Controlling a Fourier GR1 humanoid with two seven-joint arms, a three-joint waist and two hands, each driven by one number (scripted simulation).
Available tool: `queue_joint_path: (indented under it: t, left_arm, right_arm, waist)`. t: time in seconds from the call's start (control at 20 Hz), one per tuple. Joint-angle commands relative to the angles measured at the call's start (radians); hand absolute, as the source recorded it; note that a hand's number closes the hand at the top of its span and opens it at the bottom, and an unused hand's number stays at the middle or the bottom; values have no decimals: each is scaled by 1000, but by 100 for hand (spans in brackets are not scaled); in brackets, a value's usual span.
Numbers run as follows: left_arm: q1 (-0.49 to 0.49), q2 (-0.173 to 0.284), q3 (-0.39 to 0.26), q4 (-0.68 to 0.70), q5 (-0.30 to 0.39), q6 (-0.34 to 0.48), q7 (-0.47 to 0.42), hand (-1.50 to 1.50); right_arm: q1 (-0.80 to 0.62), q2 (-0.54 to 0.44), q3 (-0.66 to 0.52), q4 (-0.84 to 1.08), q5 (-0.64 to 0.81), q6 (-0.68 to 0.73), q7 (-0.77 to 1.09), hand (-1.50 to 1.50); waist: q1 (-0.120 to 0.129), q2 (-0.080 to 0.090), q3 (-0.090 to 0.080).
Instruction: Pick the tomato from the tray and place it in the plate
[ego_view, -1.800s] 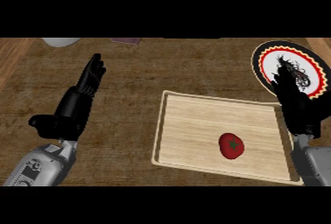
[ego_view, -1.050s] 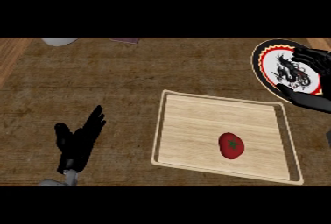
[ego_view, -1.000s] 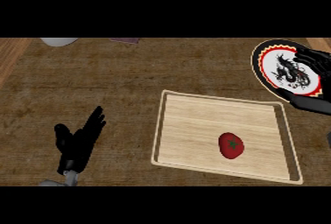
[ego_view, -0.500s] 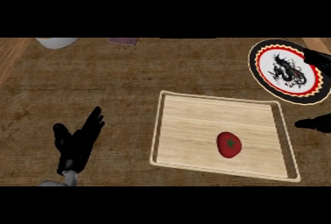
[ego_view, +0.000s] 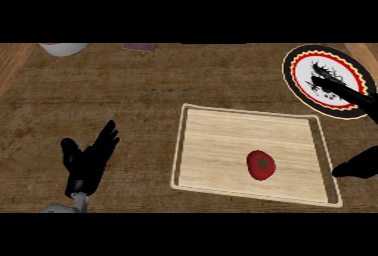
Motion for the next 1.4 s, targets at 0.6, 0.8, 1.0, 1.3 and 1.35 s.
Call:
queue_joint_path:
  t: [0.6,0.8,1.0,1.3,1.35]
  left_arm:
    - [-14,-33,72,50,-37,-76,12,0]
    - [36,-60,34,-74,-82,-33,83,0]
    - [45,-77,78,15,-93,-89,6,0]
    - [22,-104,71,-54,-122,-66,92,0]
    - [75,-73,87,-44,-110,-105,42,0]
  right_arm:
    - [34,214,134,-159,243,82,312,-150]
    - [72,326,186,-122,345,21,275,-150]
    - [121,357,178,-187,402,60,298,-150]
    - [157,344,167,-188,526,55,278,-150]
    - [109,390,205,-103,587,3,279,-150]
  waist:
    - [8,6,-2]
    - [12,6,-1]
    - [8,6,-2]
    - [6,5,-1]
    - [11,6,-1]
